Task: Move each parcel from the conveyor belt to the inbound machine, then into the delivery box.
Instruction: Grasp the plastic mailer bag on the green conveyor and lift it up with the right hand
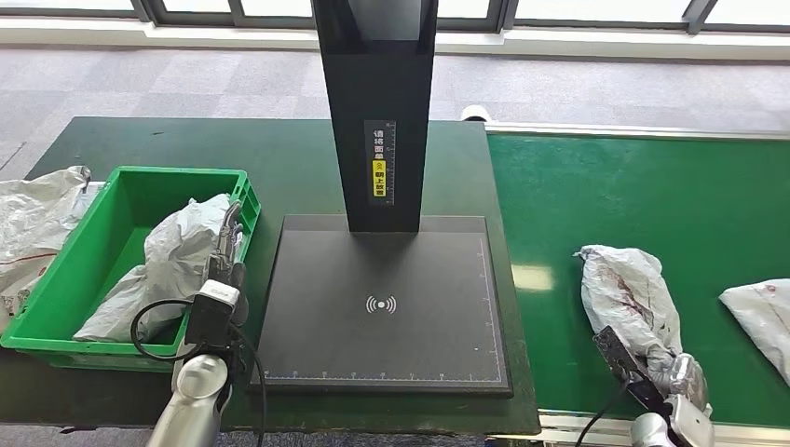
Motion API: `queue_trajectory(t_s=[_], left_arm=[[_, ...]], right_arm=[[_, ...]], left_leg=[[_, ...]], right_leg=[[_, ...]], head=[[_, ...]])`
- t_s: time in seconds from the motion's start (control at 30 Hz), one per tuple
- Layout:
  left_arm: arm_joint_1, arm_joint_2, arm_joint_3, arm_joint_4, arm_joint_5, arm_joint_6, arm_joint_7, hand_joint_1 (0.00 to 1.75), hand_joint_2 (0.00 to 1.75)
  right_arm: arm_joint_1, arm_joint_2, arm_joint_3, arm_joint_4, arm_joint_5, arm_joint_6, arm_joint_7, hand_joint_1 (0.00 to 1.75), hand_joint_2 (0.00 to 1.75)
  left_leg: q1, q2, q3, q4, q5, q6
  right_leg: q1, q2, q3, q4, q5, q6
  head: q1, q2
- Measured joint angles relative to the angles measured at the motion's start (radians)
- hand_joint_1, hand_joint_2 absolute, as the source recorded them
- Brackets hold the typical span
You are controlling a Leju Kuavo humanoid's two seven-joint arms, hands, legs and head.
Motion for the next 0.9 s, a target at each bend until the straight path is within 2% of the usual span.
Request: queue_trajectory(t_s=[0.23, 0.4, 0.57, 0.7, 0.8, 0.9], left_arm=[[0.003, -0.001, 0.0, -0.001, -0.002, 0.001, 0.0, 0.0, 0.0], [0.022, -0.001, 0.0, -0.012, -0.005, 0.008, 0.0, 0.0, 0.0], [0.06, -0.001, 0.001, -0.04, -0.013, 0.025, -0.002, 0.0, 0.0], [0.081, -0.002, 0.001, -0.062, -0.019, 0.036, -0.004, 0.0, 0.0], [0.093, -0.002, 0.001, -0.075, -0.021, 0.045, -0.004, 0.0, 0.0], [0.101, -0.002, 0.001, -0.085, -0.021, 0.051, -0.004, 0.0, 0.0]], right_arm=[[-0.003, 0.004, 0.003, -0.001, 0.004, -0.029, -0.013, 1.75, 1.75], [-0.004, 0.02, 0.01, -0.04, -0.005, -0.12, -0.055, 1.75, 1.75], [0.009, 0.067, 0.019, -0.216, -0.143, -0.239, -0.207, 1.75, 1.75], [0.04, 0.118, 0.044, -0.408, -0.292, -0.271, -0.315, 1.75, 1.75], [0.086, 0.155, 0.078, -0.555, -0.442, -0.297, -0.428, 1.75, 1.75], [0.132, 0.188, 0.127, -0.685, -0.509, -0.308, -0.485, 1.75, 1.75]], left_leg=[[0.0, -0.001, -0.001, -0.001, 0.0, 0.0], [0.0, -0.001, -0.003, -0.001, 0.0, 0.0], [0.0, -0.001, -0.005, -0.001, 0.0, 0.0], [0.0, -0.002, -0.005, -0.001, 0.0, 0.0], [0.0, -0.003, -0.006, -0.001, 0.0, -0.001], [0.0, -0.003, -0.006, -0.001, 0.0, -0.001]], right_leg=[[0.0, -0.001, -0.001, 0.0, 0.0, -0.001], [0.0, -0.001, -0.003, 0.001, 0.0, -0.001], [0.0, -0.001, -0.004, 0.001, 0.0, -0.001], [0.0, -0.002, -0.005, 0.001, -0.001, -0.001], [0.0, -0.003, -0.005, 0.001, -0.002, -0.002], [0.0, -0.003, -0.006, 0.001, -0.002, -0.002]], head=[[0.0, 0.0], [0.0, 0.0], [0.0, 0.0], [0.0, 0.0], [0.0, 0.0], [0.0, 0.0]])
